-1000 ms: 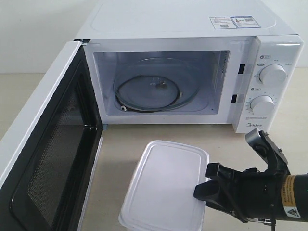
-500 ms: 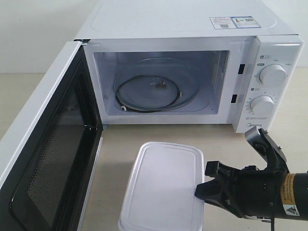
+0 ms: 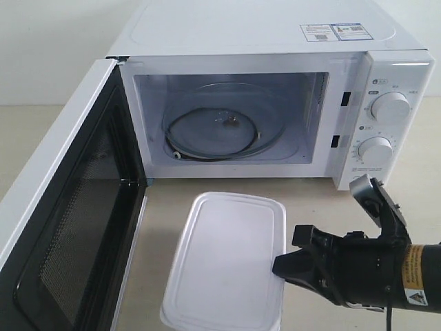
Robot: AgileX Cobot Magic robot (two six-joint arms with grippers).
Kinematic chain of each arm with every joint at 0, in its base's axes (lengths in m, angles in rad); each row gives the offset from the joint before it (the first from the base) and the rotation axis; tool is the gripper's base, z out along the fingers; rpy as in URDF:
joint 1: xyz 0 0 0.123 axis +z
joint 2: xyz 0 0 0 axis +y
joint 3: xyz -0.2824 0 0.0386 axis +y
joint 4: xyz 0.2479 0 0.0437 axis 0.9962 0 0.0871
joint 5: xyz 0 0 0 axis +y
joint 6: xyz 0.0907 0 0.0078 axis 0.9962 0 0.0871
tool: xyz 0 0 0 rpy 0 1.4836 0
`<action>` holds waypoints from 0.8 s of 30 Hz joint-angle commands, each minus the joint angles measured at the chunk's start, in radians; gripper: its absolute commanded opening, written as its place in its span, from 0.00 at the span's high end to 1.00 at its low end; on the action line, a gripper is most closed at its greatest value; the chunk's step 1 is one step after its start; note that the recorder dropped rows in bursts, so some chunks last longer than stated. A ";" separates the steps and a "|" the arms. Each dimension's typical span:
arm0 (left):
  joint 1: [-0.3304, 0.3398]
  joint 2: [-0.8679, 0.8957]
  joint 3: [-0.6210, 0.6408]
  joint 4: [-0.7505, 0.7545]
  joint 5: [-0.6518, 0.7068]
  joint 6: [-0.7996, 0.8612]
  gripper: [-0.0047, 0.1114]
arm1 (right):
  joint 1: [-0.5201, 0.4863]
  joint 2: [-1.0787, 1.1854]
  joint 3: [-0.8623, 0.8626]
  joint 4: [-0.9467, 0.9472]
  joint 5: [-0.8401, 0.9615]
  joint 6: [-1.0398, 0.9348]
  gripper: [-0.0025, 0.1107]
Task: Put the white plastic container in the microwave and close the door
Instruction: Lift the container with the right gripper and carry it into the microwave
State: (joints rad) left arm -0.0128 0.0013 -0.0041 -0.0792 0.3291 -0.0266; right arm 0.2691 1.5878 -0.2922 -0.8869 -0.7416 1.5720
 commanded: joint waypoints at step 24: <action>0.003 -0.001 0.004 -0.002 -0.015 0.000 0.93 | 0.260 -0.048 0.000 0.781 -0.078 -0.282 0.98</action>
State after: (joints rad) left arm -0.0128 0.0013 -0.0041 -0.0792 0.3291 -0.0266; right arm 0.4847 1.5485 -0.2904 -0.2456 -0.7896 1.3444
